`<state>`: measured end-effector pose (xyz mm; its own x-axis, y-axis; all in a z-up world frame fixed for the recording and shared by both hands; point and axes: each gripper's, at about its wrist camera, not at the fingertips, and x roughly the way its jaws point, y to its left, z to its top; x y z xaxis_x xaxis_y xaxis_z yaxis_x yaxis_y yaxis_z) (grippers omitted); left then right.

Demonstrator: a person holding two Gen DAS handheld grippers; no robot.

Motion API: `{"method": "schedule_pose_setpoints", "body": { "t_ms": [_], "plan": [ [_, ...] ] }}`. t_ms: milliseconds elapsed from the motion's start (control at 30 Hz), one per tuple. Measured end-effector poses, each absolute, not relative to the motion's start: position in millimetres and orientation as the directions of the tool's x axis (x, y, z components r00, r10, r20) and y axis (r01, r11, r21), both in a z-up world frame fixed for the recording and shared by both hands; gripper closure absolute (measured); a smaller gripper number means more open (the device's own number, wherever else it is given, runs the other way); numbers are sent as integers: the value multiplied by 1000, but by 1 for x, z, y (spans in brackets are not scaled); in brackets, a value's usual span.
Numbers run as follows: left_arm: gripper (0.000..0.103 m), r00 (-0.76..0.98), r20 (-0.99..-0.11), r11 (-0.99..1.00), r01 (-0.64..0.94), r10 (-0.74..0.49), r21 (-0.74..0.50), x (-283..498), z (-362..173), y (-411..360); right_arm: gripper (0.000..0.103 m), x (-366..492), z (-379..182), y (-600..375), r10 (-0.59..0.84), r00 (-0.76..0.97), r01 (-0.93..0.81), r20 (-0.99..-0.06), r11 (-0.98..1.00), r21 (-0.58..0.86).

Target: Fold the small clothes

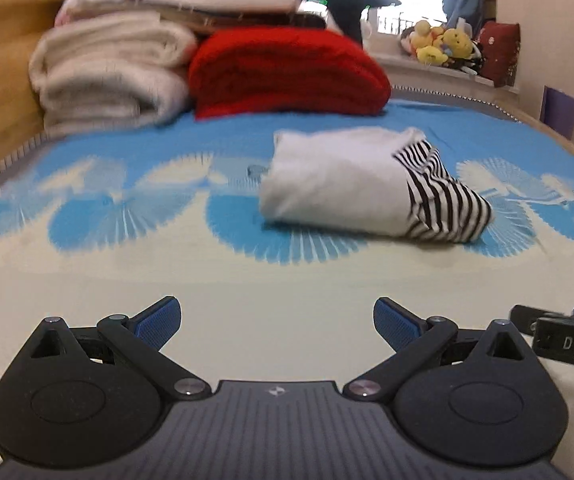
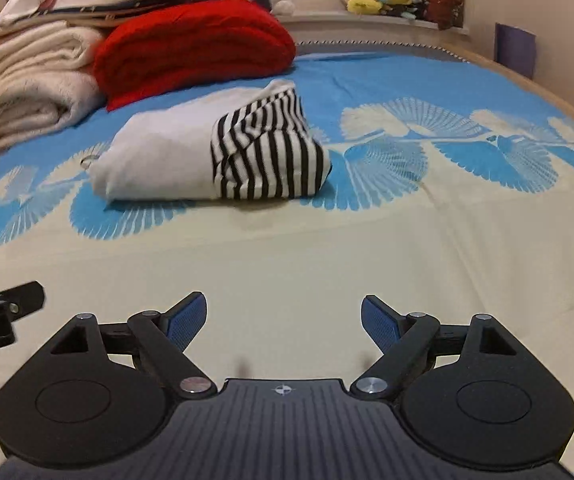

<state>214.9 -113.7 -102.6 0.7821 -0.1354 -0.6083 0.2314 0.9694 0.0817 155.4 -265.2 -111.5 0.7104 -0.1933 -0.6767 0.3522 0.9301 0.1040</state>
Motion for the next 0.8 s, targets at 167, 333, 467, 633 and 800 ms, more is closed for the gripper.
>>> {"method": "schedule_pose_setpoints", "body": {
  "t_ms": [167,333,467,633,800],
  "plan": [
    [0,774,-618,971,230,-141,67,232,-103,-121,18,173,-113,-269,-242,703,368,-668,928,52],
    [0,771,-624,973,221,-130,70,238,-106,-121,18,187,-118,-269,-247,684,378,-687,925,43],
    [0,774,-621,972,220,-119,87,237,-107,-121,18,190,-118,-267,-238,683,373,-690,926,50],
    [0,773,-623,971,223,-121,88,234,-108,-124,18,186,-119,-264,-240,683,374,-689,926,48],
    [0,774,-623,969,227,-117,100,232,-109,-125,17,185,-120,-268,-232,673,387,-702,920,67]
  ]
}}
